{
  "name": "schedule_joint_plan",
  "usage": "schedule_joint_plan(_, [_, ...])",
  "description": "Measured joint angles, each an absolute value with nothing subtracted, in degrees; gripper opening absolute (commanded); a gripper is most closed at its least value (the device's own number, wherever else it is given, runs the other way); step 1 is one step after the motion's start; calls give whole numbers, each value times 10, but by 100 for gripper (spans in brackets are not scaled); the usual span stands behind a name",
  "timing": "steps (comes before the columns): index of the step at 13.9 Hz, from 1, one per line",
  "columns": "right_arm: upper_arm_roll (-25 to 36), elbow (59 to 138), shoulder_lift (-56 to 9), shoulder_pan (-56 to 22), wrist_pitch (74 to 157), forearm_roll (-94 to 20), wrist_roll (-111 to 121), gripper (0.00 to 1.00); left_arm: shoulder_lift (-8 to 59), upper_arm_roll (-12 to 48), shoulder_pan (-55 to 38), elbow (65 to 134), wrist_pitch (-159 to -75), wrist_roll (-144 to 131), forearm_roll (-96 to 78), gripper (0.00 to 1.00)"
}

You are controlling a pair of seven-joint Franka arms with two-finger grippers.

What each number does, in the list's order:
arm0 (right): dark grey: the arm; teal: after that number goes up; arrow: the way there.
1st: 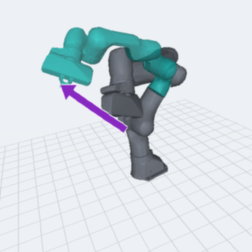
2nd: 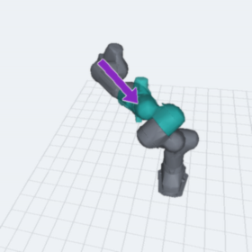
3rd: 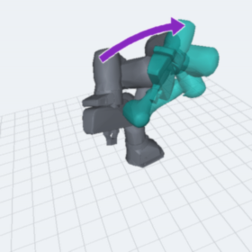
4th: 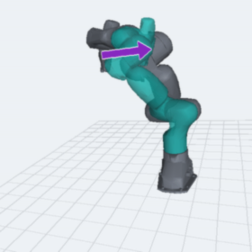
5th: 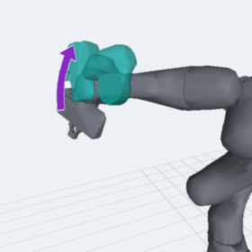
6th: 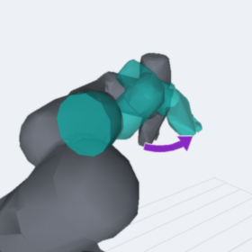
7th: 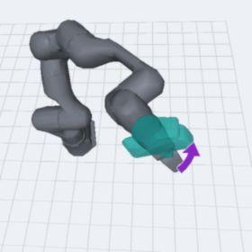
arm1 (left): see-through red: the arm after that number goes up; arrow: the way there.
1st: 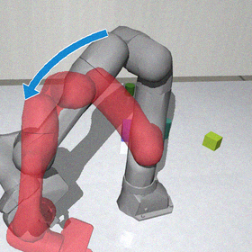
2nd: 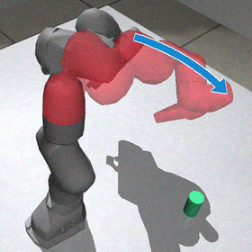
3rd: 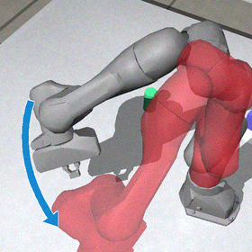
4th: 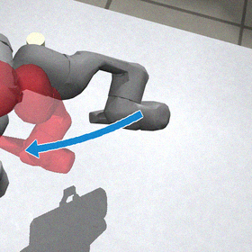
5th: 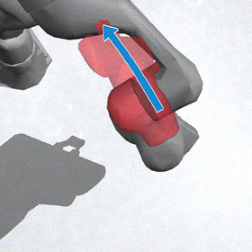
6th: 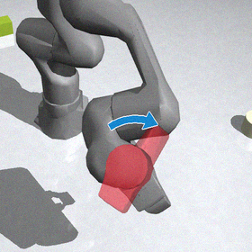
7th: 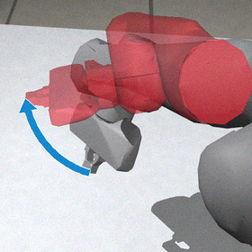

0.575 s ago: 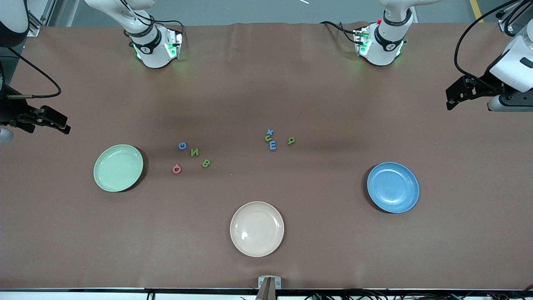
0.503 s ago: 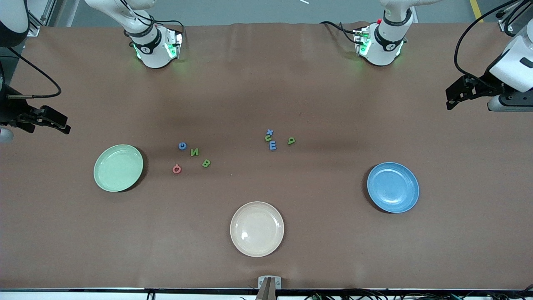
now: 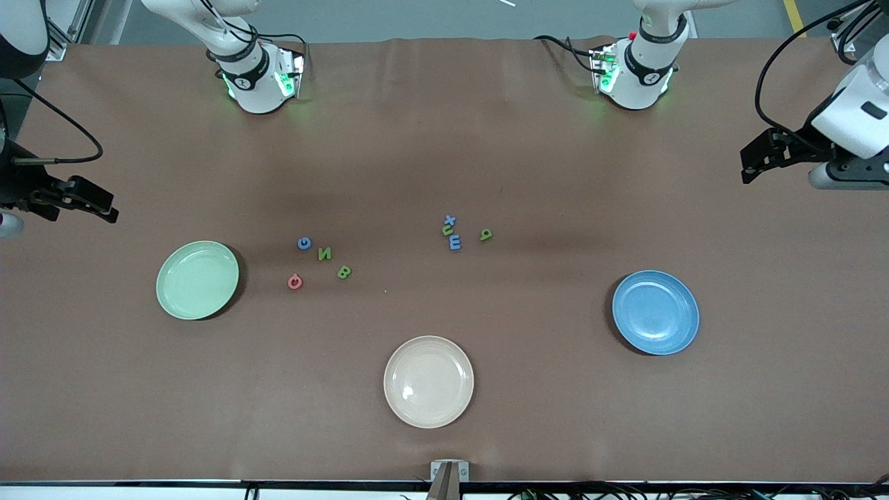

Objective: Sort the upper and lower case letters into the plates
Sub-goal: 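Move both grippers from rest toward the scattered foam letters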

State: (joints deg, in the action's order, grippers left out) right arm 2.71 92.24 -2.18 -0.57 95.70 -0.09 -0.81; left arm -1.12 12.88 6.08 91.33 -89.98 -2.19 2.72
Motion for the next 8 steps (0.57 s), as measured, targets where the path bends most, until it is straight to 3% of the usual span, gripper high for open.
schedule_joint_plan(4, [24,943,-57,-47,985,-3,-105,100,47,169,35,917,-911,-107,24,100])
schedule_joint_plan(8, [21,1021,-114,-108,1142,-3,-197,100,113,197,-42,953,-1006,-271,24,100])
